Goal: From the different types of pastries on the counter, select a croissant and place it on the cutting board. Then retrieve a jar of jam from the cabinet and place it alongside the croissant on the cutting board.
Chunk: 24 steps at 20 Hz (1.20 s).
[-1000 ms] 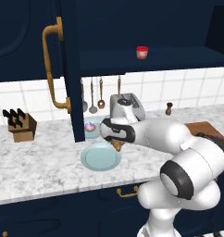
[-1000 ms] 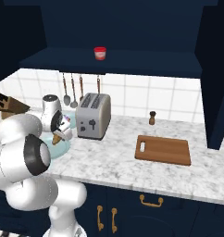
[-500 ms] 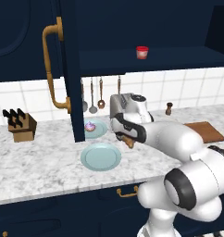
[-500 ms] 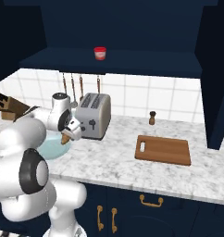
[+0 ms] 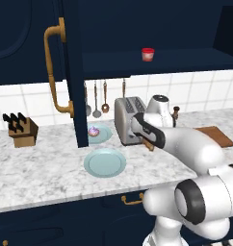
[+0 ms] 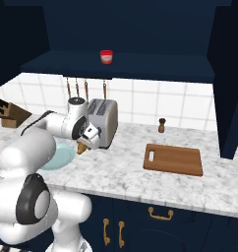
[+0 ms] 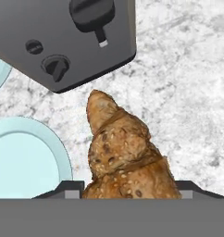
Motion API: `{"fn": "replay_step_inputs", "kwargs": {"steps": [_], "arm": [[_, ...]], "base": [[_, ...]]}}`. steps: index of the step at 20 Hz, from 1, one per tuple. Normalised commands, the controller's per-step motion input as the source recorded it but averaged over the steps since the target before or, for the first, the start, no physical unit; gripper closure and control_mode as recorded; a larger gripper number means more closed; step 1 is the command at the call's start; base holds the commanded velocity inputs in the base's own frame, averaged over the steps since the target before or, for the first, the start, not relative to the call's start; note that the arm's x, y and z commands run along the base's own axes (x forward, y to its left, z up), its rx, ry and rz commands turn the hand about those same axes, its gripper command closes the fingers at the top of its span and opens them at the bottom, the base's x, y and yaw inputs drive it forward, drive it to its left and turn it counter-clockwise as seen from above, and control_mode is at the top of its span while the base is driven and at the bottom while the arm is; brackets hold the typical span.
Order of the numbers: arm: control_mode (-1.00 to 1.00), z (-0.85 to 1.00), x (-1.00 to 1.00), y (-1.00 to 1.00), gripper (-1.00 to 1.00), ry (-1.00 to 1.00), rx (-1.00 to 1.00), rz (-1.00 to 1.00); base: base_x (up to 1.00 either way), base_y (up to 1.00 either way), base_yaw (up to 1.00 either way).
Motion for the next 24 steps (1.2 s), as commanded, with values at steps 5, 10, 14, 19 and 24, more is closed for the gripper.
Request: {"fn": "replay_step_inputs", "kwargs": {"steps": [5, 10, 14, 19, 24], "arm": [[-1.0, 0.16, 0.0, -0.49, 1.0, 0.01, -0.09, -0.06], [-1.0, 0.16, 0.0, -0.42, 1.0, 0.03, -0.12, -0.06], [-1.0, 0.17, -0.01, -0.44, 1.0, 0.02, -0.07, -0.07], [-1.0, 0.33, -0.07, -0.45, 1.0, 0.01, 0.05, -0.08], [-1.0, 0.24, -0.01, -0.57, 1.0, 0.0, 0.05, -0.06]], "base": [[0.0, 0.0, 0.0], [0.0, 0.0, 0.0], [0.0, 0.0, 0.0], [0.0, 0.0, 0.0], [0.0, 0.0, 0.0]]}}
